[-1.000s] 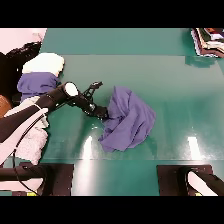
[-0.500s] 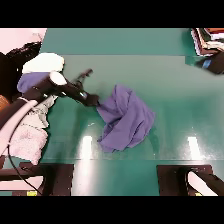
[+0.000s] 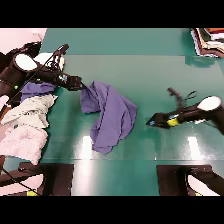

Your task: Fold the shirts.

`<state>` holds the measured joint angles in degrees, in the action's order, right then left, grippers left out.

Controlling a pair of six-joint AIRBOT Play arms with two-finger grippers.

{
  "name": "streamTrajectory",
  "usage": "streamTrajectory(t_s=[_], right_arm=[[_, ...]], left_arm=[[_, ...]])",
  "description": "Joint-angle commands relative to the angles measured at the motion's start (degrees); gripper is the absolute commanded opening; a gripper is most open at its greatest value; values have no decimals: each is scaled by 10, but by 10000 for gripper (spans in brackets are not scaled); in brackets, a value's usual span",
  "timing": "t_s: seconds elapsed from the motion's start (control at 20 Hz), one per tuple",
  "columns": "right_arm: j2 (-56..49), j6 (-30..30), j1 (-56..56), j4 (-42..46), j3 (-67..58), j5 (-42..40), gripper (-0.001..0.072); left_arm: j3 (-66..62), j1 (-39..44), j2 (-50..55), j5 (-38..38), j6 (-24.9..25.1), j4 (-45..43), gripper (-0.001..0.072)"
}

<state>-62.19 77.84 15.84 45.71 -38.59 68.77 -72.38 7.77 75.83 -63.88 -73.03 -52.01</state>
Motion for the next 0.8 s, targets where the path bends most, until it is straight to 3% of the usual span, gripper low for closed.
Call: streamTrajectory(t_s=[0.0,0.2,0.3,0.4,0.75], right_arm=[[-67,1,119,-81,45,-113,457],[-149,1,193,-82,-21,-162,442],[-172,1,195,-79,-52,-177,201],[-180,1,183,-38,-82,-174,14],[-55,98,19,203,-232,-57,13]], left_arm=[[-2,-3,-3,-2,0,-6,30],[-2,-3,-3,-5,0,-6,30],[-2,-3,-3,-12,0,-11,30],[-3,-3,-4,-19,-1,-27,29],[-148,-3,-73,-17,-48,-245,29]])
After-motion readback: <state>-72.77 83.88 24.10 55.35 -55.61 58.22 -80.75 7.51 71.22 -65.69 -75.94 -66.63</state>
